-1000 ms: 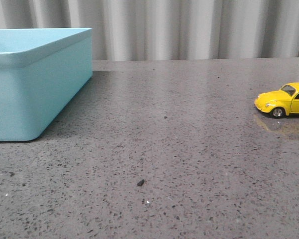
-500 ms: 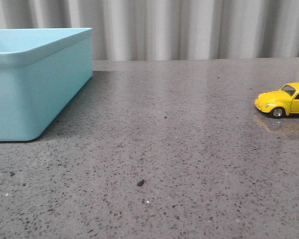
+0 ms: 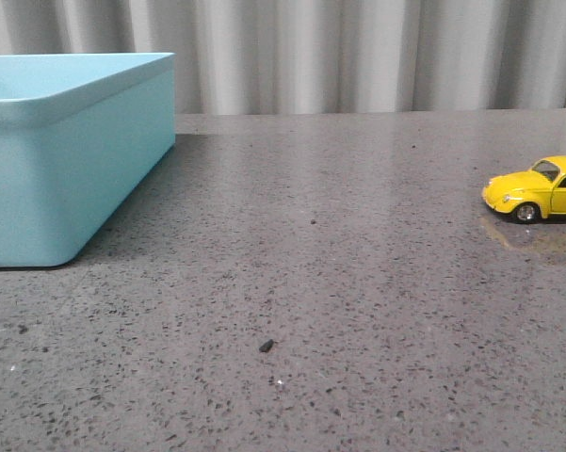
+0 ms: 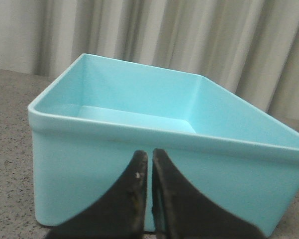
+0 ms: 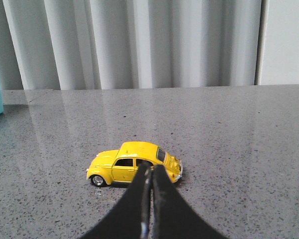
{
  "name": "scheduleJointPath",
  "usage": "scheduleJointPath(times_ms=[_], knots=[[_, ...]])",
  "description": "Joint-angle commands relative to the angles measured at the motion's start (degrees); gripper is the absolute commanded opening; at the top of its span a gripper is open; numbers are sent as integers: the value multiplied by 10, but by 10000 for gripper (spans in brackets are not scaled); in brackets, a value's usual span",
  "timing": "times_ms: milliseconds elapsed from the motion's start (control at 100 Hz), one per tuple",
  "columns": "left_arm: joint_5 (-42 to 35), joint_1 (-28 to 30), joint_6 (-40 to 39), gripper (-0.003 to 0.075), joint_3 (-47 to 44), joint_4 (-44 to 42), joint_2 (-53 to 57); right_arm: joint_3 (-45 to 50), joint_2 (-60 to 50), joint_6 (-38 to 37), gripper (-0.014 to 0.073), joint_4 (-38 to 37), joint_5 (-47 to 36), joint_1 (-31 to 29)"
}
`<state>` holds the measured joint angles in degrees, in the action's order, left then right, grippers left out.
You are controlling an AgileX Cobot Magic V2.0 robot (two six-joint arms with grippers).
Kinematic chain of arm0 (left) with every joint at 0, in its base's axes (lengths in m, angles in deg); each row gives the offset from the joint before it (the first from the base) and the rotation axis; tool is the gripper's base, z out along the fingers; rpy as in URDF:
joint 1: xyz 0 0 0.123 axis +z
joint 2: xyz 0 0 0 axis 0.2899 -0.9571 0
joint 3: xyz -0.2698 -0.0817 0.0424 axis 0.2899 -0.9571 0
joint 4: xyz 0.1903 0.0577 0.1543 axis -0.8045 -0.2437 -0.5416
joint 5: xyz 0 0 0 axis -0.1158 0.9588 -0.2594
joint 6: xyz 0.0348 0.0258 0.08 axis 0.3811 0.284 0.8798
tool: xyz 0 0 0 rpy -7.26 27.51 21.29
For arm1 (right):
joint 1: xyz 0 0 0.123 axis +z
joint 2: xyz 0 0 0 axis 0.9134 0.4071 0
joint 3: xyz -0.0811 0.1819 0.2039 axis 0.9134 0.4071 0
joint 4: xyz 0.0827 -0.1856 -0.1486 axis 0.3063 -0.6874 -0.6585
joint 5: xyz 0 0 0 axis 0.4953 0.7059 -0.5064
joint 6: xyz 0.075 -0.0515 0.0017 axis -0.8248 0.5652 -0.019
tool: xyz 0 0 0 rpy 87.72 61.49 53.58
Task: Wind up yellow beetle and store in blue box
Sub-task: 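Move the right gripper over the yellow toy beetle car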
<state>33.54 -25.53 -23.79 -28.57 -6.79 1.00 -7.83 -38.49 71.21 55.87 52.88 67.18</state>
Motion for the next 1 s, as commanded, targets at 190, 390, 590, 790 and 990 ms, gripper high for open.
scheduleJointPath(times_ms=[190,390,590,790,990], knots=[[-50,-4,-7,-21,-14,6,18,15,-10,1,-61,2,-44,-4],[-27,-4,-7,-21,-14,6,18,15,-10,1,-61,4,-44,-4],[-39,-4,-7,-21,-14,6,18,15,-10,1,-61,6,-46,-4],[-39,-4,-7,-21,-14,6,18,15,-10,1,-61,6,-45,-4],[-37,-4,-7,-21,-14,6,18,15,-10,1,-61,6,-45,-4]])
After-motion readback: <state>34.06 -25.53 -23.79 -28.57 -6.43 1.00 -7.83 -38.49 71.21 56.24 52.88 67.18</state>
